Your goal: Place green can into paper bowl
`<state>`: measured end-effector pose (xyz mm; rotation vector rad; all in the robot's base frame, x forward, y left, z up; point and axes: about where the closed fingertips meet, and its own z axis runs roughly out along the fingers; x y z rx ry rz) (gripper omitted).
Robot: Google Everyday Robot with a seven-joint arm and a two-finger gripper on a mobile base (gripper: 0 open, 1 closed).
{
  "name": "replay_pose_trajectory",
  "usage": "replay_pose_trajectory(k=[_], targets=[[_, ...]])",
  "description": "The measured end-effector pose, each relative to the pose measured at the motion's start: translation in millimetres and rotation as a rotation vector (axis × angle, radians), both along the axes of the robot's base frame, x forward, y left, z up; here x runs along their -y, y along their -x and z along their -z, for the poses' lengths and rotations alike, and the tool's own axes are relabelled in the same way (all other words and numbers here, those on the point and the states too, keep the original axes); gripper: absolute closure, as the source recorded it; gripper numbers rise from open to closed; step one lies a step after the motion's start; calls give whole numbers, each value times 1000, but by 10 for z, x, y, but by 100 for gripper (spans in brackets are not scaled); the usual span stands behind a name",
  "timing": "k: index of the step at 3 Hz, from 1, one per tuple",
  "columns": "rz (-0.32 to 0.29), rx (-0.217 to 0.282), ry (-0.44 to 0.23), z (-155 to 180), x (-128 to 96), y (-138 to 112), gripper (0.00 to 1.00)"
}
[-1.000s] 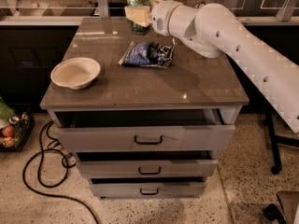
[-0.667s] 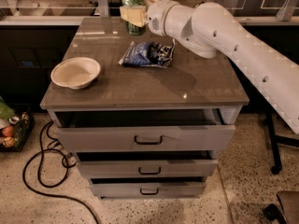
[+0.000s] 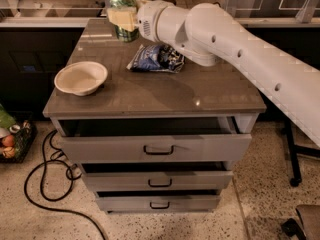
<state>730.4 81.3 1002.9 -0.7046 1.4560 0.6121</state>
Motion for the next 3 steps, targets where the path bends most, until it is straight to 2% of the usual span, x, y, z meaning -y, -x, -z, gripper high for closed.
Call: replay_pose_trajectory(k=[1, 2, 3], targets=[[-7, -1, 6, 99, -197, 122, 100], [-23, 19, 7, 249, -355, 227, 100], [-57, 37, 8, 396, -605, 382, 100]])
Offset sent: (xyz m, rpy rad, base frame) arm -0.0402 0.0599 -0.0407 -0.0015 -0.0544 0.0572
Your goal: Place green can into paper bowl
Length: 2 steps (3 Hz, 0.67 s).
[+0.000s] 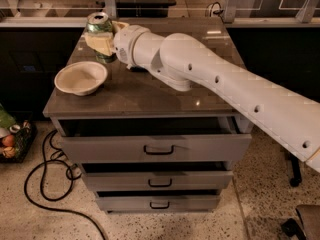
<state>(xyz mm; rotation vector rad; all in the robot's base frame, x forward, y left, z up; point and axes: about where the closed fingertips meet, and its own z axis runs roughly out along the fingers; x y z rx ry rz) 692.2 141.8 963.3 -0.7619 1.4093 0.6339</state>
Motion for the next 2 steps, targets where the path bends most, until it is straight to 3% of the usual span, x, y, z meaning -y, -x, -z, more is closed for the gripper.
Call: replay_pose_trajectory(k=[2], targets=[[-43, -4, 9, 187, -377, 310, 100]])
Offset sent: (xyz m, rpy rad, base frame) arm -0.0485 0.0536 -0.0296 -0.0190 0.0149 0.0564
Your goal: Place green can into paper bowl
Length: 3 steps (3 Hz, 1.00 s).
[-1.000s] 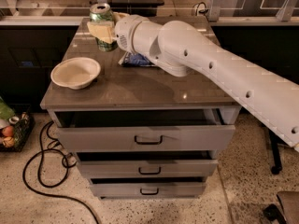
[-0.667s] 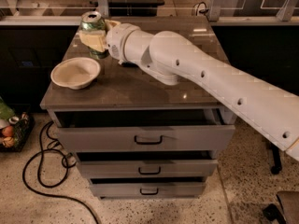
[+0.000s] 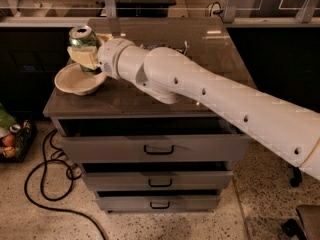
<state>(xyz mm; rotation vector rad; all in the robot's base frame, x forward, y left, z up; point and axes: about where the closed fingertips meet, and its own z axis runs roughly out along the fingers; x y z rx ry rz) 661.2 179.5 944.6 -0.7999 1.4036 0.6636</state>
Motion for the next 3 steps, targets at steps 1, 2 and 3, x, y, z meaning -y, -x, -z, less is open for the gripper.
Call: replay_pose_trajectory(k=[1, 2, 3], targets=[[-16, -17, 1, 64, -126, 88, 100], [-43, -47, -9, 151, -231, 83, 100], [-68, -65, -17, 219, -288, 18, 100]])
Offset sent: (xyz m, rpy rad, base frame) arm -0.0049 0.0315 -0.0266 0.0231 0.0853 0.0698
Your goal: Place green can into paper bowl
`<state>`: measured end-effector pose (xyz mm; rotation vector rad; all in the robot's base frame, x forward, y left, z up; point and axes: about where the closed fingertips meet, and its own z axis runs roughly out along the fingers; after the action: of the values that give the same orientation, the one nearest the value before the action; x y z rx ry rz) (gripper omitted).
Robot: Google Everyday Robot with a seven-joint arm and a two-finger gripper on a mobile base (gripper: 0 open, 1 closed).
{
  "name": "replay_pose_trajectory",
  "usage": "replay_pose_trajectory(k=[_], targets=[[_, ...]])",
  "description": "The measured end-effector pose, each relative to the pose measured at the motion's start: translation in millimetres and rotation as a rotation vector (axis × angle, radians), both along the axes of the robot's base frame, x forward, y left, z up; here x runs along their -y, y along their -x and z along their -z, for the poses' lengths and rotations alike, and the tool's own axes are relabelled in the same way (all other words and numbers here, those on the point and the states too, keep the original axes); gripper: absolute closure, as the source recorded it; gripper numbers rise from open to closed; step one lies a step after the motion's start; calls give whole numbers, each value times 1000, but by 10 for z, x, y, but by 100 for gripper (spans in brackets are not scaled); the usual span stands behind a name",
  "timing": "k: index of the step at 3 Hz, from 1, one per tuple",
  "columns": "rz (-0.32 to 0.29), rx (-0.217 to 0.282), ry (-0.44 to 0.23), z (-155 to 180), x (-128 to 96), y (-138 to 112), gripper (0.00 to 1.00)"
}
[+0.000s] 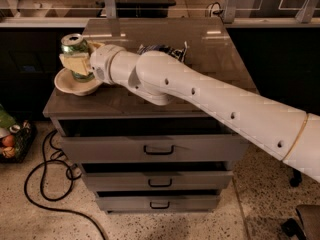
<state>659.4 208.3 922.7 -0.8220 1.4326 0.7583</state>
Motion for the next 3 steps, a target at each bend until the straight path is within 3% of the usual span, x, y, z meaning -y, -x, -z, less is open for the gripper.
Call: replay_pose_trajectory(k=[3], targets=[[-15, -38, -16, 208, 40, -137, 100]])
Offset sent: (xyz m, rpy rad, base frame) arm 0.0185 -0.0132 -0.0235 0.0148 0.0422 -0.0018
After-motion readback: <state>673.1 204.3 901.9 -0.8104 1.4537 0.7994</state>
